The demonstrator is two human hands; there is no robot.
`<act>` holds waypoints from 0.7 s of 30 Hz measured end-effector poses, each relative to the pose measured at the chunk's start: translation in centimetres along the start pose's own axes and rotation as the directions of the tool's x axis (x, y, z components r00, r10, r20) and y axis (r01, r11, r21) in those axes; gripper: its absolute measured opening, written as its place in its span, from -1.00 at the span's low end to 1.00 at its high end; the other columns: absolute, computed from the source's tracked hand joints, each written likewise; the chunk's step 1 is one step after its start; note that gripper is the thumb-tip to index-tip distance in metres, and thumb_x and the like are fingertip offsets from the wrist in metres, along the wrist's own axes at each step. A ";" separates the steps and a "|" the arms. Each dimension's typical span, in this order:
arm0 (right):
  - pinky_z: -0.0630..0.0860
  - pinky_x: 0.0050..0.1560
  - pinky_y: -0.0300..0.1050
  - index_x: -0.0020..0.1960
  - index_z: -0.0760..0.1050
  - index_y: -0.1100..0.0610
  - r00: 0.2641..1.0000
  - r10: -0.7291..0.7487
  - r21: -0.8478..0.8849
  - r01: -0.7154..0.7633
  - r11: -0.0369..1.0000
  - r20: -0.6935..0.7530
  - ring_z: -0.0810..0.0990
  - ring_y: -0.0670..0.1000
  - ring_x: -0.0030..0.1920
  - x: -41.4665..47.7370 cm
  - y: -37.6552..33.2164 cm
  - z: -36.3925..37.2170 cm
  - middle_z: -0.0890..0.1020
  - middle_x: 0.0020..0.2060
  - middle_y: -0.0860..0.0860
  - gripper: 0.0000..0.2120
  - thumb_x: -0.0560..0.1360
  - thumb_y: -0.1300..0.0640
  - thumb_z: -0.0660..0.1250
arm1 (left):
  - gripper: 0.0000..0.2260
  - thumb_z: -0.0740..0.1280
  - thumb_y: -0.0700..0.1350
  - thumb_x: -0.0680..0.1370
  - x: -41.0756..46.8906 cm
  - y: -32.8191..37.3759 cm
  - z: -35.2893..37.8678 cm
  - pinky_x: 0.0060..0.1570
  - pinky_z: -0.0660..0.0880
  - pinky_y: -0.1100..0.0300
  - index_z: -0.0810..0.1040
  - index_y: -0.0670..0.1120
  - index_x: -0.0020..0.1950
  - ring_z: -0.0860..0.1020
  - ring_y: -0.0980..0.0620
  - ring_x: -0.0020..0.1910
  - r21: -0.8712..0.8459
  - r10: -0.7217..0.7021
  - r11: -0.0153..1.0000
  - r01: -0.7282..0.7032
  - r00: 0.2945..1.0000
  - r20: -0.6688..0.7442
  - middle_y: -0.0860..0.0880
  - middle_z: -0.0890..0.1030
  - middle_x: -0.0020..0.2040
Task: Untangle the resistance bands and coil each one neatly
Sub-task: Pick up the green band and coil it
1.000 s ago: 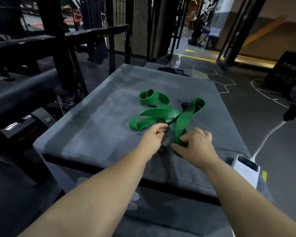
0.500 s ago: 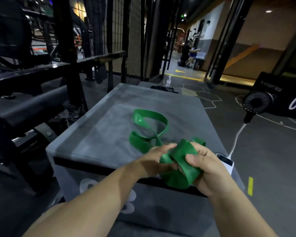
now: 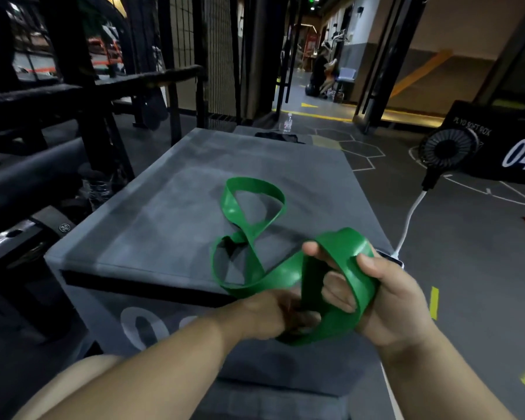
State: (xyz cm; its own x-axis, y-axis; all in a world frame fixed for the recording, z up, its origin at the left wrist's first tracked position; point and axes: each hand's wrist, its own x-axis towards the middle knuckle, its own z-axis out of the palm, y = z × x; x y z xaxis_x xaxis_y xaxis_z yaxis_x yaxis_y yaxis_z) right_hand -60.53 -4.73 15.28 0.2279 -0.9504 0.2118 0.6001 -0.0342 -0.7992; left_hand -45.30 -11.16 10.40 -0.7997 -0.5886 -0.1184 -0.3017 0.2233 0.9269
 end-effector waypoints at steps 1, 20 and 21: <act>0.44 -0.38 -0.20 0.25 0.30 0.38 0.997 0.002 0.081 -0.008 0.997 0.073 0.50 -0.03 -0.45 0.1 -0.3 -0.3 0.65 0.05 0.27 -0.39 0.38 0.08 0.47 | -0.91 0.29 -0.10 0.60 0.7 -0.4 -0.3 -0.09 0.45 0.43 0.55 -0.02 0.08 0.53 0.40 -0.21 -0.024 0.003 1.000 -0.004 0.998 -0.056 0.08 0.60 -0.08; 0.55 0.02 -0.05 0.41 0.43 0.07 0.999 -0.014 0.112 0.009 0.994 0.046 0.57 0.03 -0.13 1.7 -0.5 -2.8 0.57 -0.21 0.03 -0.54 0.52 0.10 0.32 | -0.87 0.30 -0.09 0.59 1.6 -1.3 -3.2 0.16 0.52 0.04 0.56 -0.03 0.12 0.61 0.05 0.05 -0.118 0.020 0.989 -0.085 0.883 -0.469 0.00 0.66 0.04; 0.57 0.00 -0.03 0.41 0.42 0.06 0.996 -0.070 0.084 0.076 0.994 -0.062 0.59 0.03 -0.15 1.7 -0.5 -2.7 0.57 -0.20 0.04 -0.51 0.48 0.18 0.33 | -0.84 0.28 -0.11 0.60 1.4 -1.3 -2.8 0.20 0.50 0.02 0.54 -0.05 0.16 0.60 0.01 0.10 -0.153 -0.002 0.986 -0.068 0.908 -0.418 -0.04 0.65 0.08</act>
State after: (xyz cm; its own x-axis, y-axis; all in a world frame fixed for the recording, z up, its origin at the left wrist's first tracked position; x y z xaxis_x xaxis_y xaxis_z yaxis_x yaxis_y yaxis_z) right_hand -62.55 -7.19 14.51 0.1368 -0.9630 0.2321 0.6778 -0.0798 -0.7309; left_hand -44.63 -14.45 10.06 -0.5089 -0.8599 0.0395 -0.1633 0.1415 0.9764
